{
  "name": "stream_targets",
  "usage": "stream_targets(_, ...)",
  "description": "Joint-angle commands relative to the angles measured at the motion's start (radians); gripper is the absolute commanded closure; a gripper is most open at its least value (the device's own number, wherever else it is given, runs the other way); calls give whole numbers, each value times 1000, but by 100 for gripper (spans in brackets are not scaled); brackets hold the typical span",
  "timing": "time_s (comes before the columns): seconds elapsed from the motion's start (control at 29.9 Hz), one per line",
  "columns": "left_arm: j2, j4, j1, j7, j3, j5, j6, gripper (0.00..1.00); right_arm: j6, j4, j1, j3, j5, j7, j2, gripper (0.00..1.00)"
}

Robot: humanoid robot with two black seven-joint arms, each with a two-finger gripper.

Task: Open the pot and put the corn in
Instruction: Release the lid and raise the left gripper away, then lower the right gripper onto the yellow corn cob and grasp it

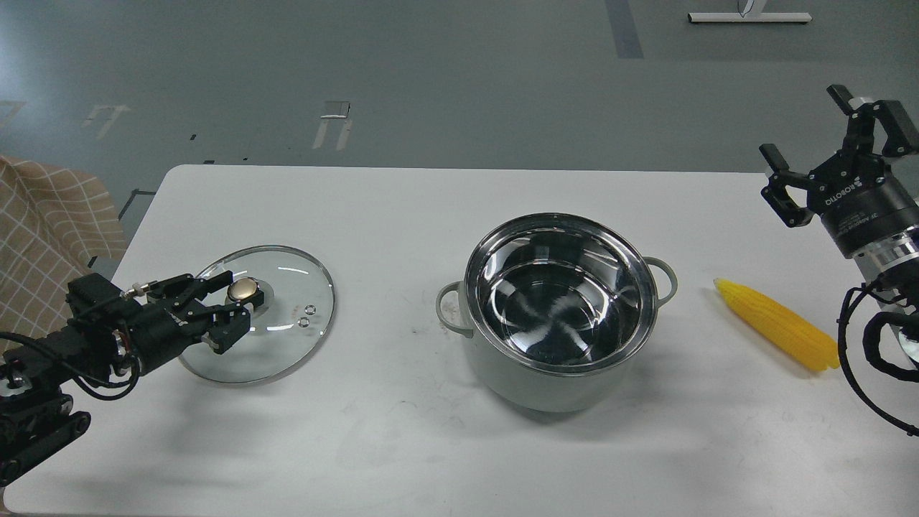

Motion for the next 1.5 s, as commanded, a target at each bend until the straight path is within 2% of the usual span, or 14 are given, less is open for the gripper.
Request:
stream_targets(0.0,17,-17,-15,0,-22,-15,-3,31,0,1,0,0,0,0,-6,0)
stream_targets(0.13,78,-96,-67,0,-60,-147,-24,28,3,1,3,5,-1,0,-12,0)
stream_targets(0.2,133,-179,-138,0,-63,-285,-87,27,5,1,14,5,-9,0,-23,0)
stream_targets(0.23,162,-221,-188,0,-67,-392,-160,26,5,1,23,5,-27,0,-41,0)
stream_targets(0.3,182,-248,-242,0,-70,-510,-242,25,3,0,37,3,-69,0,-60,0)
stream_targets(0.37,189,-261,-354,0,-70,-761,-384,24,3,0,89,-5,-209,0,-104,0)
stream_targets(0.43,179,-259,-427,0,-70,-955,-479,23,3,1,121,-6,-347,0,-145,0)
stream_targets(0.53,161,-249,-492,0,-71,-1180,-584,21,5,8,155,-17,-510,0,-202,0)
stream_targets(0.63,72,-218,-552,0,-70,-1382,-658,14,5,56,187,-73,-702,0,-282,0)
stream_targets(0.77,-44,-155,-566,0,-71,-1434,-679,9,-14,135,199,-135,-960,0,-347,0)
stream_targets(0.87,-110,-138,-566,0,-71,-1431,-679,3,-44,158,198,-193,-1281,0,-397,0)
stream_targets(0.9,-110,-138,-566,0,-71,-1431,-679,3,-44,158,198,-193,-1282,0,-397,0)
stream_targets(1.04,-175,-130,-564,0,-70,-1427,-676,2,-110,138,199,-285,-1555,0,-417,0)
stream_targets(1.47,-215,-126,-555,0,-70,-1427,-682,2,-129,12,198,-436,-1697,0,-305,0)
